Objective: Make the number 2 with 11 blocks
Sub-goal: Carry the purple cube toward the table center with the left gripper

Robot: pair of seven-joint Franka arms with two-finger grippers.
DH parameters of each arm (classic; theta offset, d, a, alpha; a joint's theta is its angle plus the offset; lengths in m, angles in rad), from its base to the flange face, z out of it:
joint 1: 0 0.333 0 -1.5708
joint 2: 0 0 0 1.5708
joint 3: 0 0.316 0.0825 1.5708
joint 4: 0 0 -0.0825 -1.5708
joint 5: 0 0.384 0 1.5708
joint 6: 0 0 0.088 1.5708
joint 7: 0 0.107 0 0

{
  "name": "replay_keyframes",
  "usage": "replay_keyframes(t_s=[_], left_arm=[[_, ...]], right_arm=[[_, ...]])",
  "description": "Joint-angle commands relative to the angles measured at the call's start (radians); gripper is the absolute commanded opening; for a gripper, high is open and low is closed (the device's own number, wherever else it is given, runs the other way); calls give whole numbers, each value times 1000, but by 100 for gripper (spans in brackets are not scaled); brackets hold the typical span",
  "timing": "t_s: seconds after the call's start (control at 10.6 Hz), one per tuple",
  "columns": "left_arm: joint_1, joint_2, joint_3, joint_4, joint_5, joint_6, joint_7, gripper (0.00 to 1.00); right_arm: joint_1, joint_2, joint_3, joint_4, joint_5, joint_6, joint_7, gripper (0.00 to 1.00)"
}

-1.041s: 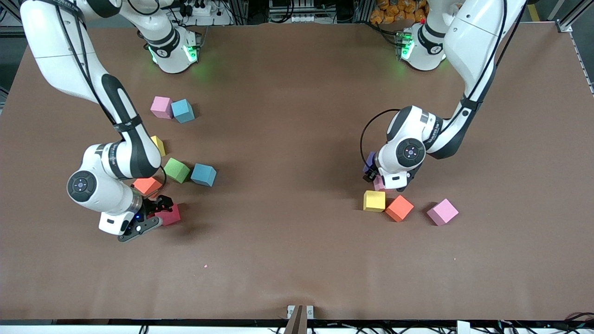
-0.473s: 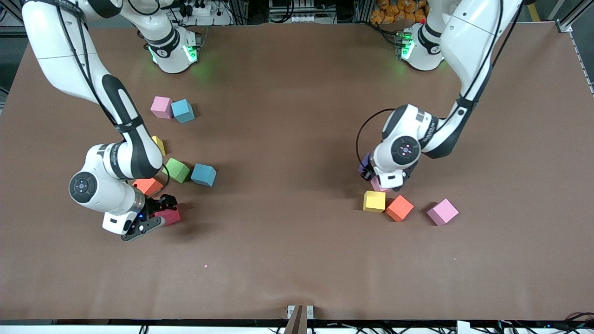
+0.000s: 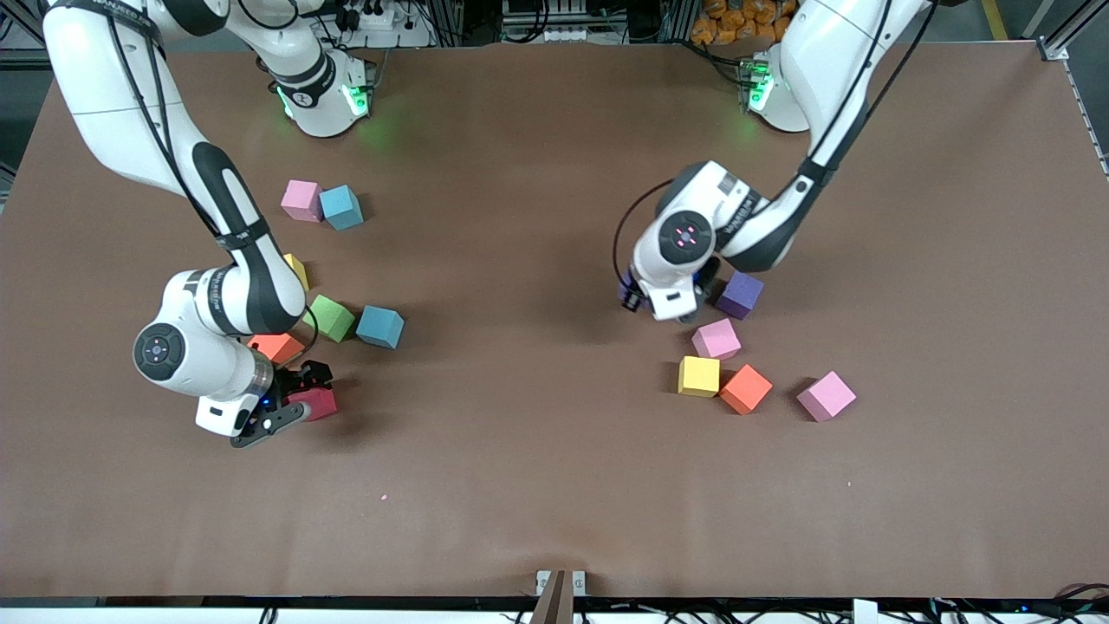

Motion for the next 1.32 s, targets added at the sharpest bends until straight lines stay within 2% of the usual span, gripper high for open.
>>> replay_keyframes(t_s=[0.0,0.19,0.38,0.57,0.66,0.76,1.04,1.23], left_arm=[[2,-12,-72,-6,-14,1,-117,14],[-33,-4,-106,-20,-48,1,-241,14],[-70,13,-106,-43,-49,76,-404,13],[-132,25,-106,-48,-49,103,-466,13],[-140,31,-106,-58,-49,142,-504,13],[-148,37,-106,-72,-48,199,-569,10],[-197,54,-106,-88,-49,236,-628,7],[-212,45,-106,-120,-48,236,-659,6]], right_arm=[[-12,26,7,-1,22,28,-21,100],[-9,49,7,-1,22,68,-20,100],[-5,49,7,2,24,66,-10,100],[-2,51,7,3,65,66,-10,100],[-2,58,5,6,65,68,-10,86],[3,58,5,8,64,68,-12,79],[6,60,4,9,58,71,-21,53],[5,51,4,19,58,62,-20,47]])
